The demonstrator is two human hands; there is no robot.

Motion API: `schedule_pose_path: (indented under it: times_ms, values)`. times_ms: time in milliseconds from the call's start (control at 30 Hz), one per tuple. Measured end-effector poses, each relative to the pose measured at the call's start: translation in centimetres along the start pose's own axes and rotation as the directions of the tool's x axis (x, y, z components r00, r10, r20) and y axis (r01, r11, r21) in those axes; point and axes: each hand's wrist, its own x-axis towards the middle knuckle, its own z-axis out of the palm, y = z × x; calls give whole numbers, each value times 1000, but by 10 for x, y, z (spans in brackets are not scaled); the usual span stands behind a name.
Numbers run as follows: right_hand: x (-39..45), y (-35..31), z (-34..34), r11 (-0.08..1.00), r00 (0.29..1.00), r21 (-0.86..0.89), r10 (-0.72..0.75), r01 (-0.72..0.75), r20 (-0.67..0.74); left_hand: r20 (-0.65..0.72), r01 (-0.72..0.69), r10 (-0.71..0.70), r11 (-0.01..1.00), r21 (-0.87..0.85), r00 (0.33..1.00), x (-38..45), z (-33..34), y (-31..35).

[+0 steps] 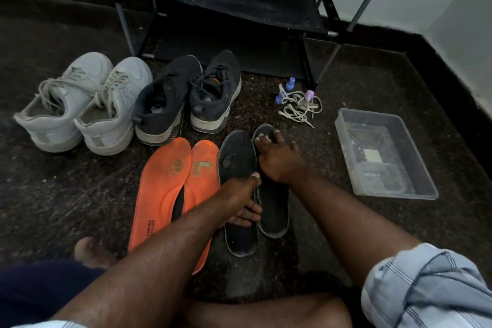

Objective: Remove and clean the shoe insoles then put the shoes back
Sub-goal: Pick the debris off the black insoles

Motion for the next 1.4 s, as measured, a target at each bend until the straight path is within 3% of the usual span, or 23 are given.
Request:
schedule_pose_path:
  times_ms: [67, 200, 333, 467, 600, 733, 900, 1033, 1200, 1400]
  values:
    - [3, 4, 0, 999, 1000, -48, -20, 19, -9, 4, -1, 1, 1000, -2, 1000, 0, -1, 0]
    - [16, 6, -9, 994, 994, -20, 109, -110, -20, 11, 5, -5, 1000, -6, 1000, -1, 0, -1]
    - [13, -3, -9, 999, 1000, -49, -21, 21, -8, 18, 2, -2, 1000, -4, 1000, 0, -1, 0]
    - [25, 6, -18, 990, 991, -40, 136, -136, -8, 1, 3, -3, 1000, -2, 1000, 1, 1, -1]
    - [27, -6, -14, 999, 1000, -32, 13, -12, 19, 4, 5, -5, 1000, -5, 1000, 1, 0, 0]
    - [33, 3, -20, 992, 994, -68, 110, -110, -14, -11, 8, -8, 1000, -3, 1000, 2, 0, -1]
    - [27, 0, -16, 997, 1000, -76, -3, 3, 2, -5, 15, -15, 1000, -9, 1000, 0, 0, 1]
    - [23, 18, -22, 989, 991, -66, 132, -133, -21, -2, 18, -18, 1000, -18, 1000, -2, 0, 0]
    - [4, 35, -12, 994, 995, -28, 103, -102, 14, -6, 9, -9, 1000, -13, 1000, -4, 1, 1]
    - [-13, 50, -5, 993, 999, -110, 47, -44, 20, -9, 13, -13, 1000, 4, 1000, -5, 3, 1]
